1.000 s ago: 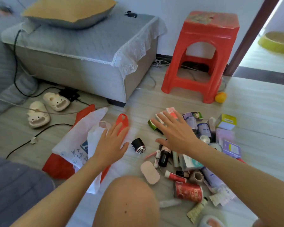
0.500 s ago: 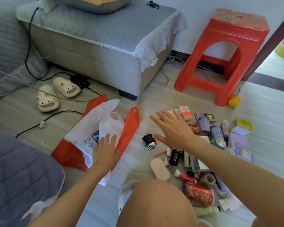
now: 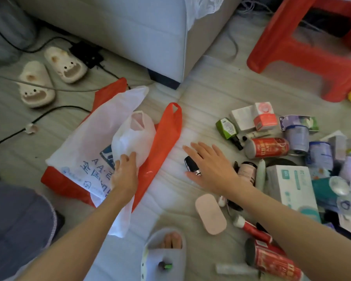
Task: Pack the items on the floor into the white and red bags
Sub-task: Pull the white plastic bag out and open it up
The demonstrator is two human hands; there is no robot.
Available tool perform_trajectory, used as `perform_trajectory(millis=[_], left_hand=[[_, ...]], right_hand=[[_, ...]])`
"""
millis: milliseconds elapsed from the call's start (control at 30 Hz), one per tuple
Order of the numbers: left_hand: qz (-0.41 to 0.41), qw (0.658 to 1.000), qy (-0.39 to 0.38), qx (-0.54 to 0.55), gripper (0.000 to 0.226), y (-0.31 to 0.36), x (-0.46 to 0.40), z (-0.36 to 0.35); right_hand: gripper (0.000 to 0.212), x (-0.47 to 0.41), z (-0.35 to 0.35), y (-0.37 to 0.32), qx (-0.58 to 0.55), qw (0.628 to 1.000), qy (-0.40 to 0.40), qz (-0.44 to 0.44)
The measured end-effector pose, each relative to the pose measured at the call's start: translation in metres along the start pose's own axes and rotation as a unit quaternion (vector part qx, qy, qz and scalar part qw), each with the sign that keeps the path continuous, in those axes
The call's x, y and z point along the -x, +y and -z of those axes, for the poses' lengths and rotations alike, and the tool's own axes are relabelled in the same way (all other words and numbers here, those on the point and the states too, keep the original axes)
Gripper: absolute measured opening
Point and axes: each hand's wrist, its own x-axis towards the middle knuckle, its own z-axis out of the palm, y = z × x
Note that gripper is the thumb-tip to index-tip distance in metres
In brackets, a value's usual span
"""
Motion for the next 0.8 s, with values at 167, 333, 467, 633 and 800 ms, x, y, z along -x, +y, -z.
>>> perform_trajectory(millis=[167, 333, 467, 633, 800], left_hand=[[-0.148, 0.982, 0.098, 0.064, 0.045, 0.019, 0.002, 0.018], [-0.325, 0.92, 0.182, 0.121, 0.031, 0.066, 0.025, 0.062], [-0.516, 0.822, 0.241, 0.025, 0.03, 0.09, 0.05, 0.056], [-0.56, 0.825, 0.062, -0.038, 0.075, 0.108, 0.073, 0.019], [-0.564, 0.826, -0.007, 0.005, 0.065, 0.118, 0.071, 0.007]], right_hand=[[0.066, 0.0, 0.011, 0.015, -0.049, 0.998, 0.027, -0.018], [0.06, 0.021, 0.046, 0.018, -0.321, 0.929, 0.122, -0.138], [0.073, 0.048, 0.075, 0.029, -0.472, 0.831, 0.211, -0.207], [0.071, 0.073, 0.065, 0.036, -0.612, 0.724, 0.168, -0.269], [0.066, 0.067, 0.033, 0.059, -0.613, 0.703, 0.182, -0.311]])
